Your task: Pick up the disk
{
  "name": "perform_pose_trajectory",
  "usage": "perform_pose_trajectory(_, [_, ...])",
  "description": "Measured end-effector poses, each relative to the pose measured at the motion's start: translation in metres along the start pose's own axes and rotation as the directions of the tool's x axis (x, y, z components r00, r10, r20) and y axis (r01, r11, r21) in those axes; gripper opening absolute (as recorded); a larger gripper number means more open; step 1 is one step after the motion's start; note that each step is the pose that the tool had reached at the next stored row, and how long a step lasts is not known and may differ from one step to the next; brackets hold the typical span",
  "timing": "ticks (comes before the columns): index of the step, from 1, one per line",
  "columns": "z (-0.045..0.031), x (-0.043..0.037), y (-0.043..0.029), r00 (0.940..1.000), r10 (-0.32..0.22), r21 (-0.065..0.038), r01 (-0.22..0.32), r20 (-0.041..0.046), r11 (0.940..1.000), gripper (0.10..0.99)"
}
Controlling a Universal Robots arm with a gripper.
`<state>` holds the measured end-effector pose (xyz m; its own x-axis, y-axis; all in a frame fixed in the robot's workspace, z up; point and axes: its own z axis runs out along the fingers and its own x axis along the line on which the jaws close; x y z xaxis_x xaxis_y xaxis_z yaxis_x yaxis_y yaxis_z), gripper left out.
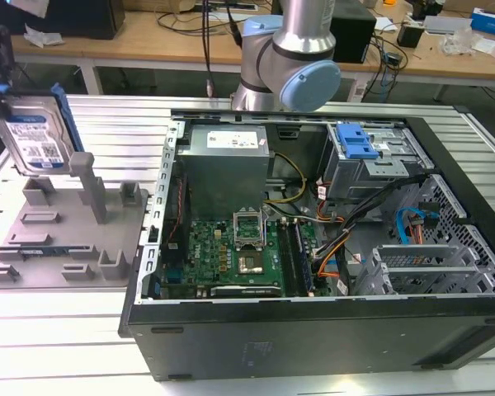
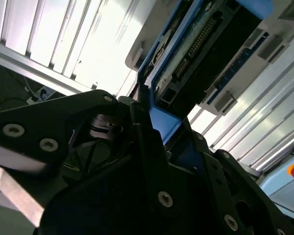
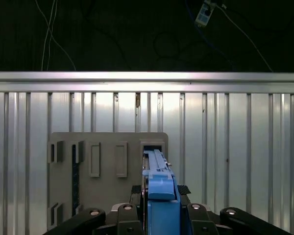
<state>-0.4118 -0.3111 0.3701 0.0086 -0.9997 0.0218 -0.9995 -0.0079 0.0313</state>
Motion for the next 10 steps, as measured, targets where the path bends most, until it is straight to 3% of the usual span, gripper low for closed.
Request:
perform_pose_trajectory(1, [-0.0077, 0.0002, 0.0002, 1.0000, 0.000, 0.000, 0.000, 0.0001, 1.0000, 0.365])
perform_pose_trajectory(7, [-0.0339, 0.0009, 0.0011, 1.0000, 0.000, 0.000, 0.000, 0.0002, 1.0000, 0.365])
perform_pose_trajectory(10, [-0.0515, 0.0013, 0.0016, 1.0000, 0.000, 0.000, 0.000, 0.0002, 1.0000, 0.365])
